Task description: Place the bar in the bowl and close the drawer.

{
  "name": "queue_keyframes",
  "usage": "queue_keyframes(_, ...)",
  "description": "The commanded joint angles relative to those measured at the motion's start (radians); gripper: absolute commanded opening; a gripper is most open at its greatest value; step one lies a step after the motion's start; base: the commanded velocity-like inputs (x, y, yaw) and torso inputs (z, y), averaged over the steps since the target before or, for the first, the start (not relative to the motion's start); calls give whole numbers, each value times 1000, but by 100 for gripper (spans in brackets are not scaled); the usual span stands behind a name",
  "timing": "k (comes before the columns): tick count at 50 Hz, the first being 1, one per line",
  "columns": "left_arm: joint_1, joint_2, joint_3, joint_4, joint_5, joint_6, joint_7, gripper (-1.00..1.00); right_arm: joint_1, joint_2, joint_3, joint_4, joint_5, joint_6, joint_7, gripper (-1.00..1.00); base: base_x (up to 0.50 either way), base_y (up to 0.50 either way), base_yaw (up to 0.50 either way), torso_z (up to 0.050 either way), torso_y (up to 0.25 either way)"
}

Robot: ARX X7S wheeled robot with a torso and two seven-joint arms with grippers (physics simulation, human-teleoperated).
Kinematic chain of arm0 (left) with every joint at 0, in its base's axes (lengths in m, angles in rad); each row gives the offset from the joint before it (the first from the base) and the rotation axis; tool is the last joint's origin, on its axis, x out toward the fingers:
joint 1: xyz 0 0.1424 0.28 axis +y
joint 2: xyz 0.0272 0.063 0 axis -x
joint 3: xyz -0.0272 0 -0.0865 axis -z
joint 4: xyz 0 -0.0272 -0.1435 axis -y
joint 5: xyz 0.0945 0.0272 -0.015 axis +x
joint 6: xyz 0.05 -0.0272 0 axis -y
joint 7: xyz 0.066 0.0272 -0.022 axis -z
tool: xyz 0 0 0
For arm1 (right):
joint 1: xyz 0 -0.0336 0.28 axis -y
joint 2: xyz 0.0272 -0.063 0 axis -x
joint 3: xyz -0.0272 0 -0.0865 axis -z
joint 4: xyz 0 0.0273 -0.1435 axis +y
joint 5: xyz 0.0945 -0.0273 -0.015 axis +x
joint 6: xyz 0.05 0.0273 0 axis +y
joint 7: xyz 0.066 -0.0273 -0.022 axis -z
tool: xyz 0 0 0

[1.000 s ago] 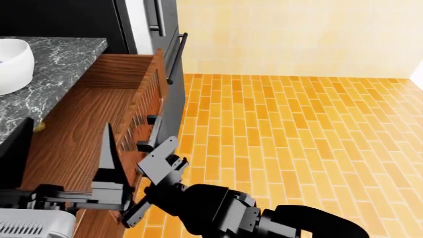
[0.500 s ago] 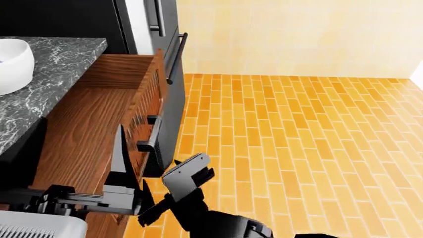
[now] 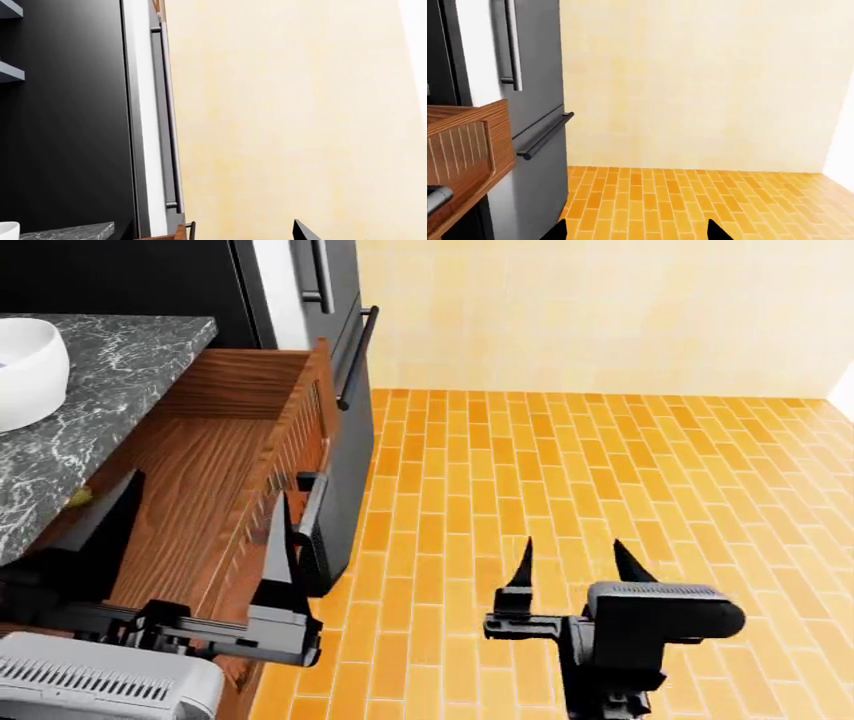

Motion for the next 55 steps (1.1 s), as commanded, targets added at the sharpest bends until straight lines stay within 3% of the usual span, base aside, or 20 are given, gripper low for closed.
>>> queue_keyframes(1,-39,20,32,-20,1,-13,25,100,-107,273,61,-210,-94,-48,285,100,0,0,0,0,0)
queue_keyframes(8,-119,65,104,-16,8,-94,56,100,-471,332,423,-279,-179,-22,294,100,0,0,0,0,0)
queue_keyframes(15,-205,120,182,-34,-14,-171,110,100,-693,330,609,-299,-233,-40,290,100,0,0,0,0,0)
queue_keyframes(26,-341,223,312,-88,-70,-333,197,100,-752,298,654,-271,-235,-58,256,100,0,0,0,0,0)
queue_keyframes(33,-373,282,310,-200,-181,-353,267,100,-780,307,676,-290,-245,-53,264,100,0,0,0,0,0)
queue_keyframes(55,-395,355,331,-459,-261,-365,369,100,-778,272,719,-302,-220,3,219,100,0,0,0,0,0)
